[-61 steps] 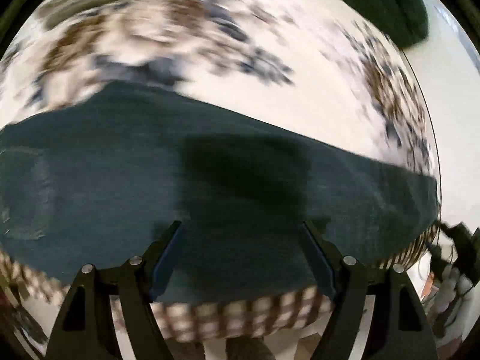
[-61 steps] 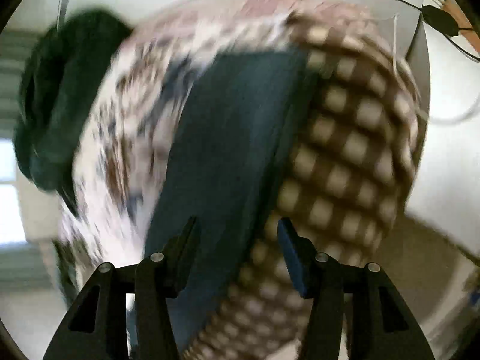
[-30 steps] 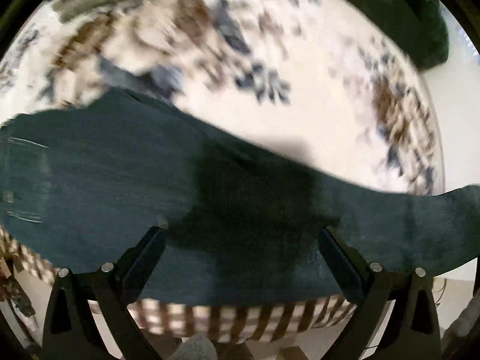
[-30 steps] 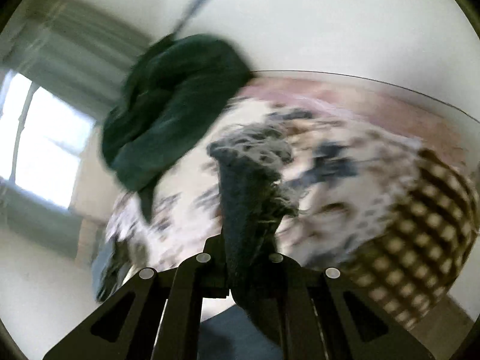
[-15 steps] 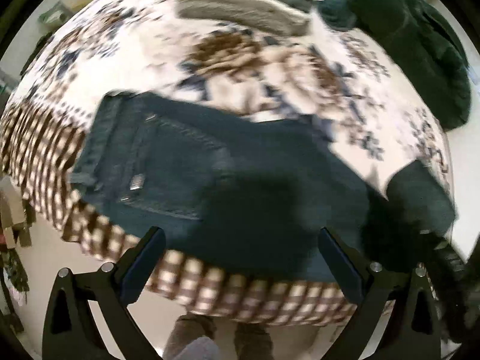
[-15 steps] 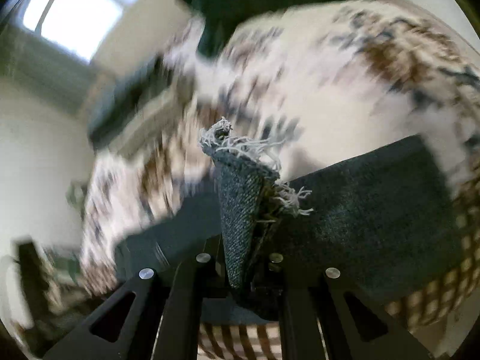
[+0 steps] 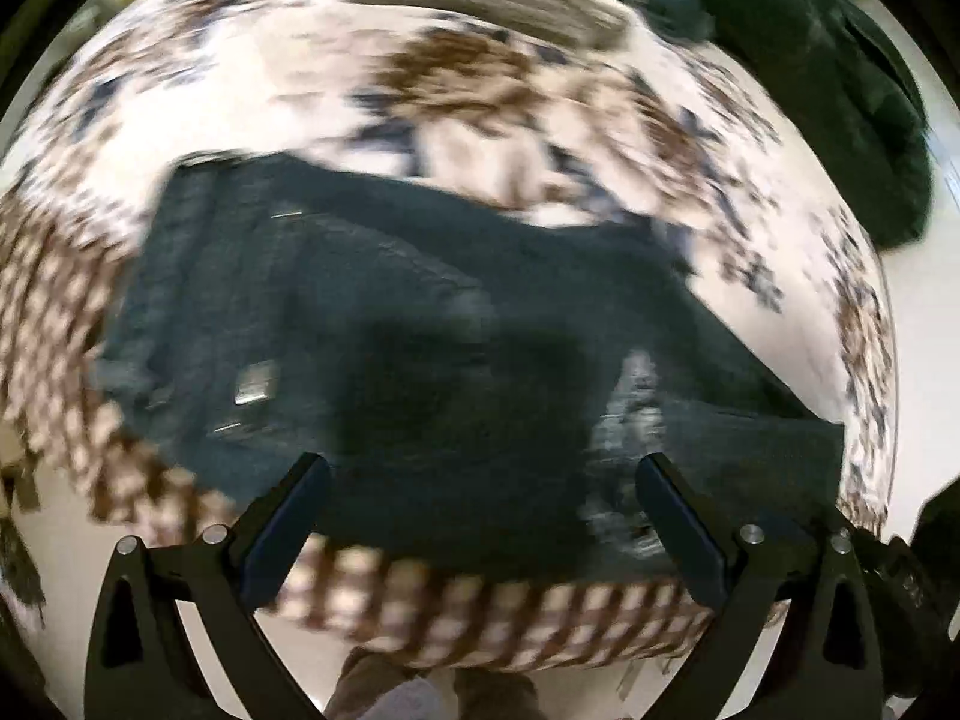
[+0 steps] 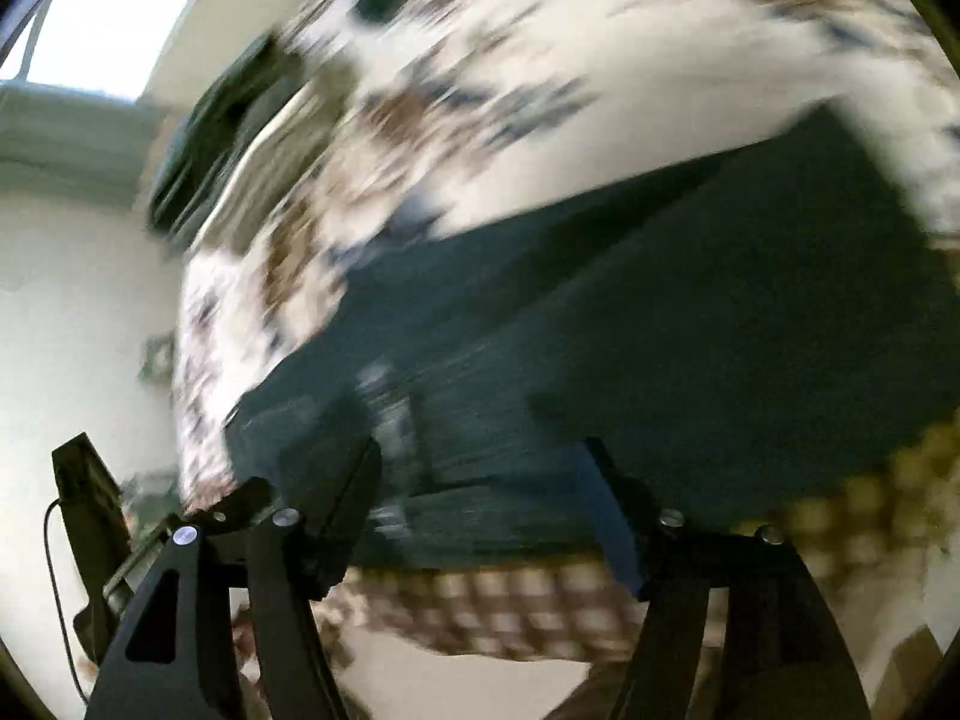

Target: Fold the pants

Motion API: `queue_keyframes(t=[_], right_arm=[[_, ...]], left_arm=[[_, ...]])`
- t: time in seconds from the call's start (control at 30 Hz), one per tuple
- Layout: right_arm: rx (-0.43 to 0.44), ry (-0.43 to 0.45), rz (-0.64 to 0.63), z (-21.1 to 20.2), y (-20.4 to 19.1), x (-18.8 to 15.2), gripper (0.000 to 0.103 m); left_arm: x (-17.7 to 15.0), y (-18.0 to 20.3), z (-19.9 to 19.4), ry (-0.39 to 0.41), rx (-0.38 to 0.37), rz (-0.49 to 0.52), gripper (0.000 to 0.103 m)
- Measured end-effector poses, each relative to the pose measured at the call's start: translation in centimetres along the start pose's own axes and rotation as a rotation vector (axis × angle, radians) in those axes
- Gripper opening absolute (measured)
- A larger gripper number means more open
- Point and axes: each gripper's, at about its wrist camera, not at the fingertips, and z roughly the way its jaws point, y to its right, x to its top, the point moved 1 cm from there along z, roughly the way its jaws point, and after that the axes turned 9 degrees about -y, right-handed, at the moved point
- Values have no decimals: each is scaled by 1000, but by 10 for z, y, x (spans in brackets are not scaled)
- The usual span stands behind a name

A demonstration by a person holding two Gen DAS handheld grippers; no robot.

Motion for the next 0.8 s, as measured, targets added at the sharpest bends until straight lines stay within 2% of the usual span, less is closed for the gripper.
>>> queue_keyframes(t=[0.1,0.17,0.2,0.23,0.27,0.3,0.33,0.37,0.43,0.53,0.63,0.77,0.8], right_arm=[[-122,38,51,-26,34,7,70],[-182,64,91,-38,59,14,70],[-190,73,105,-43,65,20,70],[-199,83,115,-47,72,25,70],[-210,96,122,-49,78,29,70],[-215,104,128,-51,82,33,70],[-214,109,133,-53,87,36,70],[-215,113,139,-54,92,41,70],[-220,113,142,-58,96,46,70],[-228,91,139,-53,99,52,70],[-221,70,116,-45,95,49,70],[-213,31,67,-34,83,44,70],[-221,23,40,-30,79,43,70]], left_arm=[[11,36,25,-21,4,81,103],[19,58,48,-64,5,121,99],[22,68,61,-89,12,149,89],[25,78,75,-116,22,182,74],[26,86,84,-128,52,216,69],[25,95,91,-111,95,259,56],[24,101,90,-78,97,296,23],[21,107,88,-43,100,337,8],[15,115,80,7,134,377,7],[14,113,60,65,124,366,7],[26,106,53,75,105,340,8],[33,103,64,53,103,314,8],[32,102,67,43,99,308,12]])
